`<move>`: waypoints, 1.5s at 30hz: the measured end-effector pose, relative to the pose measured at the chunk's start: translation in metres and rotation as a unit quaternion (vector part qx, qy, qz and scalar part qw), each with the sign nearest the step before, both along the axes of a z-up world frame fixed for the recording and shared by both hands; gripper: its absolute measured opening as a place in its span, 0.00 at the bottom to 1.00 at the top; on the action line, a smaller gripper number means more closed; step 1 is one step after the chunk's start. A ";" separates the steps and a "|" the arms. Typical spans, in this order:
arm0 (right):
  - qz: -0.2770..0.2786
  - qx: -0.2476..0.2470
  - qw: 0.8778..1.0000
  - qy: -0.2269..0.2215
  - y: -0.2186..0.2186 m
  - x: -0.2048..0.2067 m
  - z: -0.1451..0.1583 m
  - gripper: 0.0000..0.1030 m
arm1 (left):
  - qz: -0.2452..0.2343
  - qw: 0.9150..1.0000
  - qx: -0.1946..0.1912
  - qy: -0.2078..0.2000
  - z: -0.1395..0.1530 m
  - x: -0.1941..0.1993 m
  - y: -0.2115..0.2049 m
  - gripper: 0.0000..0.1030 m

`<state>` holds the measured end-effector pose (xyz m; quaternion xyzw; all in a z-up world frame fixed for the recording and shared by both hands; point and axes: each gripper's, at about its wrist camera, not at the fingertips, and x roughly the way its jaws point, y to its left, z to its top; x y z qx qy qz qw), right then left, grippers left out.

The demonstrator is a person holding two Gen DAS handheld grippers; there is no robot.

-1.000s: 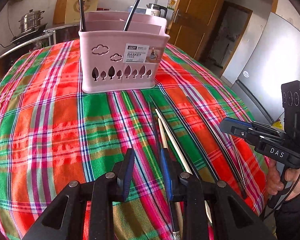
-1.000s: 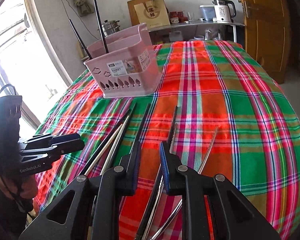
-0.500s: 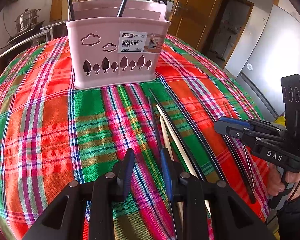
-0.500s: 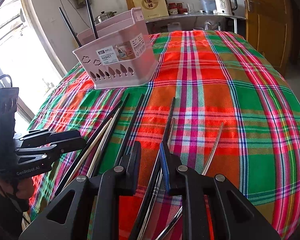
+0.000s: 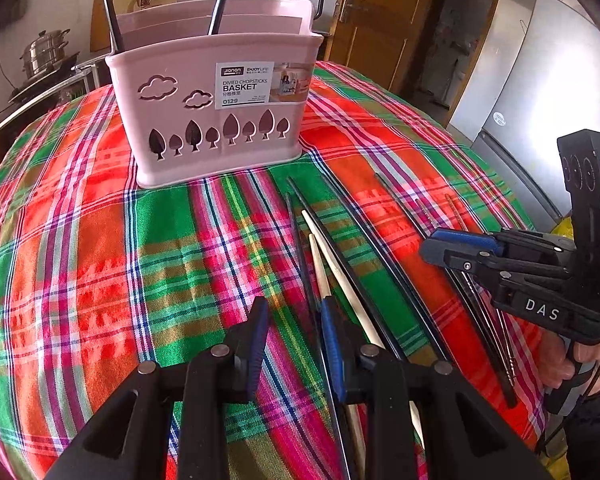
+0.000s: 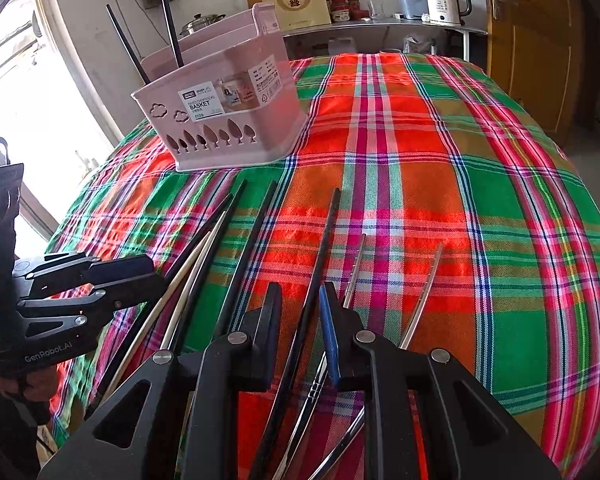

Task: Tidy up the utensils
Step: 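Grasp another black chopstick with the left tool while the right tool grasps one too, then lift the chopstick above the pink basket with the left tool while the right tool carries its chopstick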

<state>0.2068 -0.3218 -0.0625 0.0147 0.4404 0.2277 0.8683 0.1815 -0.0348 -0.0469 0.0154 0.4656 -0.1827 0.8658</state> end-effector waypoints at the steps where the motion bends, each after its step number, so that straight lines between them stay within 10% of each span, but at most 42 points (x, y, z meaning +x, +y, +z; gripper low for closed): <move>1: 0.000 0.001 1.000 0.001 0.000 0.000 0.000 0.19 | 0.000 1.000 0.000 0.000 0.000 0.001 0.000 0.26; 26: -0.012 -0.051 0.999 0.003 0.019 0.016 0.002 0.18 | 0.032 0.997 0.076 0.005 0.001 0.019 -0.010 0.23; 45: -0.004 -0.007 0.999 -0.032 0.015 0.009 0.035 0.06 | 0.046 0.999 0.021 -0.020 0.036 0.024 0.013 0.05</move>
